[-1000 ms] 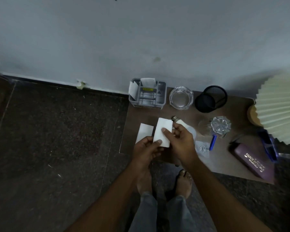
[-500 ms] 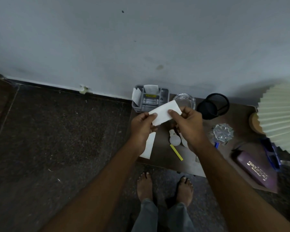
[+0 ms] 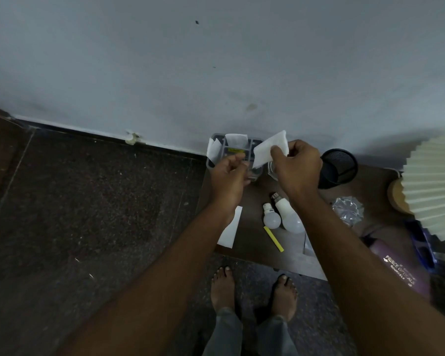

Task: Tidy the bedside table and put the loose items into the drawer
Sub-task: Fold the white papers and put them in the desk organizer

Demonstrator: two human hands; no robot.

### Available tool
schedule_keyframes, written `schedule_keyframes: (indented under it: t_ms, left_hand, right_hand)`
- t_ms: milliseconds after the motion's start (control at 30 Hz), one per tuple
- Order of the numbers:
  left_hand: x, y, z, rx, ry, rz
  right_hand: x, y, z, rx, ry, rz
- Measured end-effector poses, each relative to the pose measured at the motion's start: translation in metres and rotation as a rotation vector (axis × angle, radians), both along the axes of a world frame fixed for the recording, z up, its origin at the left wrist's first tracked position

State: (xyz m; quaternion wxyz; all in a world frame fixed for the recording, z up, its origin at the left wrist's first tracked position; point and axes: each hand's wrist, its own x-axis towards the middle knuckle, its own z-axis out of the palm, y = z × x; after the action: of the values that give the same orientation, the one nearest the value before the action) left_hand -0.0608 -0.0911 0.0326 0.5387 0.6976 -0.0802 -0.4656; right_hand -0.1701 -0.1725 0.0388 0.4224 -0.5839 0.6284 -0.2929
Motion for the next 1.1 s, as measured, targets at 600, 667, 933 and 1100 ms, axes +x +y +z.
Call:
schedule_keyframes:
  t_ms: [600,667,933,1100]
  left_hand:
    - [0.005,-0.029,0.004,0.028,0.044,-0.149]
    - [0.005,-0.029,0.002,0.034,0.046,-0.157]
    - [0.004,-0.029,-0.002,0.027,-0.011,-0.172]
    - [0.004,-0.026,-0.004,0.000,-0.004,-0.136]
  right_hand:
    - [0.029,-0.002,-0.025,-0.031,0.278,0.069]
    - [0.031,-0.002,-0.027,-0.030,0.291,0.063]
    - [0.033,-0.001,-0.029,0.020,0.291,0.032]
    - [0.032,-0.001,-0.028,0.012,0.288,0.055]
